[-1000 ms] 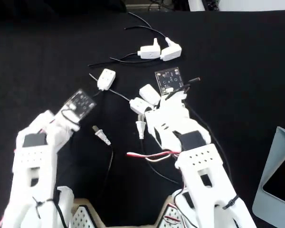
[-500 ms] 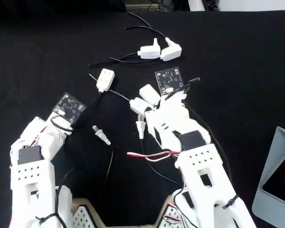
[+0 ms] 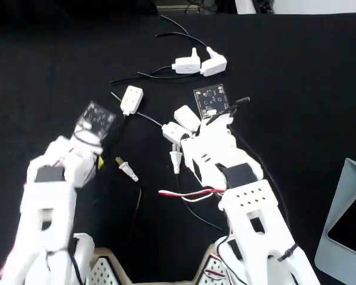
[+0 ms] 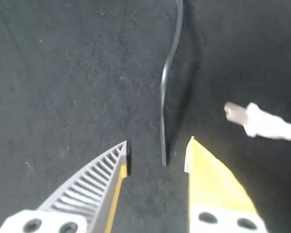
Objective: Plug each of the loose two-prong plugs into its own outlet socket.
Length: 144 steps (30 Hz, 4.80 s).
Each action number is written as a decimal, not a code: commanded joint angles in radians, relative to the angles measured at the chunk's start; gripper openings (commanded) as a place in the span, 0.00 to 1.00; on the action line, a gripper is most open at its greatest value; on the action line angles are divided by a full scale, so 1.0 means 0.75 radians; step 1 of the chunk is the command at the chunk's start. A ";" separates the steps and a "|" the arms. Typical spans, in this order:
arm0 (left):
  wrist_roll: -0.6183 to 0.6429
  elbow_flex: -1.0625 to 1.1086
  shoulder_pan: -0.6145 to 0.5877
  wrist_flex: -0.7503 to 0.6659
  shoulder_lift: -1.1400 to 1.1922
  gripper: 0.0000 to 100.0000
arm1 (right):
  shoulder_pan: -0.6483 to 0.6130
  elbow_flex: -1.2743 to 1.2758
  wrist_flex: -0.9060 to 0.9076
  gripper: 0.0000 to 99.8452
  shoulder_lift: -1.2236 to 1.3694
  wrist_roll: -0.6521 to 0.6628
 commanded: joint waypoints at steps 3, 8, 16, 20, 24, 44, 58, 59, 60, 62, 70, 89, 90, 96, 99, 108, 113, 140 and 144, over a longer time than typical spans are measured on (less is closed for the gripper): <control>0.076 -0.476 0.017 -0.033 0.618 0.19 | -0.023 -0.005 -0.018 0.01 -0.032 0.008; 0.074 -0.693 0.021 -0.031 0.937 0.19 | -0.023 -0.005 -0.018 0.01 -0.032 0.010; 0.070 -0.752 0.026 -0.041 1.013 0.15 | -0.023 -0.005 -0.018 0.01 -0.032 0.012; 0.070 -0.744 0.030 -0.043 1.013 0.03 | -0.023 -0.003 -0.018 0.01 -0.032 0.012; 0.070 -0.740 0.032 -0.033 1.013 0.03 | -0.023 -0.003 -0.018 0.01 -0.032 0.012; -0.076 -0.762 -0.044 0.606 0.700 0.03 | -0.023 -0.003 -0.016 0.01 -0.032 0.012; -0.509 -0.754 -0.476 0.702 0.659 0.03 | -0.023 -0.003 -0.016 0.01 -0.032 0.012; -0.532 -0.742 -0.490 0.689 0.659 0.03 | -0.023 -0.003 -0.016 0.01 -0.032 0.012; -0.544 -0.725 -0.498 0.669 0.659 0.04 | -0.023 -0.003 -0.016 0.01 -0.032 0.012; -0.544 -0.695 -0.508 0.624 0.657 0.07 | -0.023 -0.005 -0.016 0.01 -0.032 0.012; -0.368 -0.713 -0.541 0.599 0.624 0.28 | -0.090 -0.034 -0.014 0.01 -0.030 0.006; 0.282 -0.089 -0.600 0.358 0.016 0.28 | -0.575 -0.803 -0.225 0.01 0.918 -0.014; 0.295 -0.064 -0.600 0.354 -0.018 0.28 | -0.583 -0.836 -0.239 0.01 0.967 0.016; 0.376 0.015 -0.590 0.338 -0.061 0.28 | -0.591 -1.051 -0.245 0.01 1.229 0.098; 0.479 0.060 -0.590 0.268 -0.063 0.28 | -0.597 -1.126 -0.245 0.01 1.323 0.121; 0.524 0.099 -0.578 0.219 -0.063 0.28 | -0.614 -1.249 -0.252 0.01 1.443 0.139; 0.524 0.101 -0.576 0.219 -0.063 0.28 | -0.612 -1.265 -0.254 0.01 1.478 0.139; 0.520 0.122 -0.576 0.211 -0.063 0.28 | -0.563 -1.216 -0.245 0.01 1.574 0.127; 0.520 0.122 -0.576 0.211 -0.063 0.28 | -0.561 -1.198 -0.256 0.01 1.603 0.127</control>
